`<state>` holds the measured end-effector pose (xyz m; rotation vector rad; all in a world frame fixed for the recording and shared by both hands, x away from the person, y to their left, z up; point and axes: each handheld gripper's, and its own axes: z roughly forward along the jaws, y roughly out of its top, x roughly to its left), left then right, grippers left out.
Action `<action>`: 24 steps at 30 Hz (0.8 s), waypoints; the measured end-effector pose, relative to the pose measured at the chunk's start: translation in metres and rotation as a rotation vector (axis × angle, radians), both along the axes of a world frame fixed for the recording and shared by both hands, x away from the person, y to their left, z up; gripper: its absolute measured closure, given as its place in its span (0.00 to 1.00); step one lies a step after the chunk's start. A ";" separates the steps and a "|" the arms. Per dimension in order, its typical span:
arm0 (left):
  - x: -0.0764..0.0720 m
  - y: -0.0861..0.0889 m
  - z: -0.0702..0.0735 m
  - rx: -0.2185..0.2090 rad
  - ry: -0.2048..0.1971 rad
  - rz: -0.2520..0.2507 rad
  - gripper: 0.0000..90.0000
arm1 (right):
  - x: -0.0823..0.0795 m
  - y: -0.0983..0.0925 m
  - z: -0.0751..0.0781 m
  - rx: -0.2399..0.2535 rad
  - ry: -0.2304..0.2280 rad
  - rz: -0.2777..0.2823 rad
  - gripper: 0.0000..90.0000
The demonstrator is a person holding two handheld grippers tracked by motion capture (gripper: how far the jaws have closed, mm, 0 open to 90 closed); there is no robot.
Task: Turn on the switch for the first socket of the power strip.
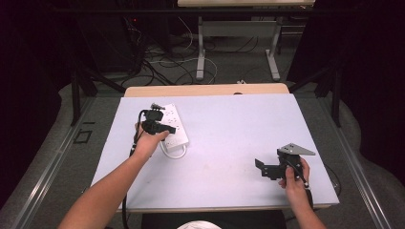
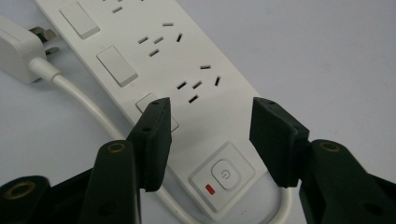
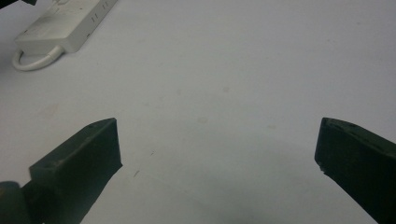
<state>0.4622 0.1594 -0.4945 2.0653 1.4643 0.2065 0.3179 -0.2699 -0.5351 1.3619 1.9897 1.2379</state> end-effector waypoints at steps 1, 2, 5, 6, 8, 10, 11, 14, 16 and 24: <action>-0.001 0.000 0.000 -0.001 -0.007 -0.007 0.51 | 0.000 0.000 0.000 0.000 0.000 0.000 0.00; -0.001 0.000 0.001 0.012 -0.014 -0.023 0.50 | 0.000 0.000 0.000 -0.002 -0.002 0.000 0.00; -0.004 0.000 0.001 0.004 -0.024 -0.031 0.46 | 0.000 0.000 0.001 -0.001 -0.004 0.001 0.00; -0.004 0.000 0.002 0.016 -0.028 -0.036 0.45 | 0.000 0.000 0.001 -0.002 -0.004 0.001 0.00; -0.006 0.001 0.002 0.008 -0.036 -0.039 0.44 | 0.000 0.000 0.000 -0.004 -0.004 0.002 0.00; -0.007 0.002 0.001 -0.001 -0.063 -0.045 0.43 | 0.001 0.000 0.000 -0.004 -0.003 0.004 0.00; -0.008 0.003 0.001 -0.006 -0.075 -0.051 0.43 | 0.001 0.001 0.000 -0.006 -0.009 0.002 0.00; -0.009 0.007 0.002 -0.019 -0.093 -0.051 0.41 | 0.001 0.001 0.000 -0.005 -0.010 0.004 0.00; -0.009 0.010 0.003 -0.016 -0.112 -0.049 0.39 | 0.001 0.001 0.000 -0.004 -0.010 0.000 0.00; -0.015 0.015 0.012 -0.041 -0.148 -0.071 0.35 | 0.000 0.001 0.001 -0.005 -0.010 0.003 0.00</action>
